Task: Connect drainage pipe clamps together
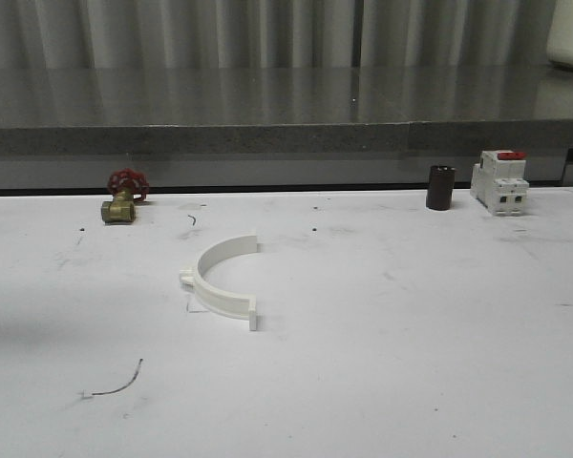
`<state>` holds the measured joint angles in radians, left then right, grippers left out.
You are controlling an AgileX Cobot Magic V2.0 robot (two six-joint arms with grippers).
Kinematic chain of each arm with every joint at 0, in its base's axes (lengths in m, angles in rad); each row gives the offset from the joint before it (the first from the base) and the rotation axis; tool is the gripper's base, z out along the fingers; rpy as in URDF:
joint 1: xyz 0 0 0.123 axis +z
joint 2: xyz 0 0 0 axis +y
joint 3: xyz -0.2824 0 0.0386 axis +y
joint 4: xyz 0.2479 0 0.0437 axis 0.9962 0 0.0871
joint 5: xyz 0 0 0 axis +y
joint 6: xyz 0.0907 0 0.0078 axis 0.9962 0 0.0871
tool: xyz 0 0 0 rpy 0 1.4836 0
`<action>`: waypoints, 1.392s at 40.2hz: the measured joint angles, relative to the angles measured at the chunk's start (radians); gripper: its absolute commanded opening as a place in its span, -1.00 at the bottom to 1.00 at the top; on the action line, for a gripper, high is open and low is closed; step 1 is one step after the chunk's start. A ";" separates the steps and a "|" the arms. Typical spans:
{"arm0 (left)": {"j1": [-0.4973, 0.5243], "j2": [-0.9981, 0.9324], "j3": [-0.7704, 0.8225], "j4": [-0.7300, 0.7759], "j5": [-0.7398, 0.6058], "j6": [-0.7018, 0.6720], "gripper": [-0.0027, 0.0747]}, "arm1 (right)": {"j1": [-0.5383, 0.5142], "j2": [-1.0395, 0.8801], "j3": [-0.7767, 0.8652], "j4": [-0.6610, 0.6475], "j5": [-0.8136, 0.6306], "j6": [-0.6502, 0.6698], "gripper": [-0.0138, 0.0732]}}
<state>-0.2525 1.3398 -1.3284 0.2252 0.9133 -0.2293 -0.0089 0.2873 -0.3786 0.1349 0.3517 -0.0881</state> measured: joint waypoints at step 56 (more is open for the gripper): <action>0.017 -1.137 0.998 0.115 -0.561 0.002 -0.98 | 0.000 0.000 0.000 0.000 0.000 0.000 0.68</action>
<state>-0.2355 0.2031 -0.3305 0.3405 0.3519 -0.2276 -0.0089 0.2873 -0.3786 0.1349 0.3517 -0.0881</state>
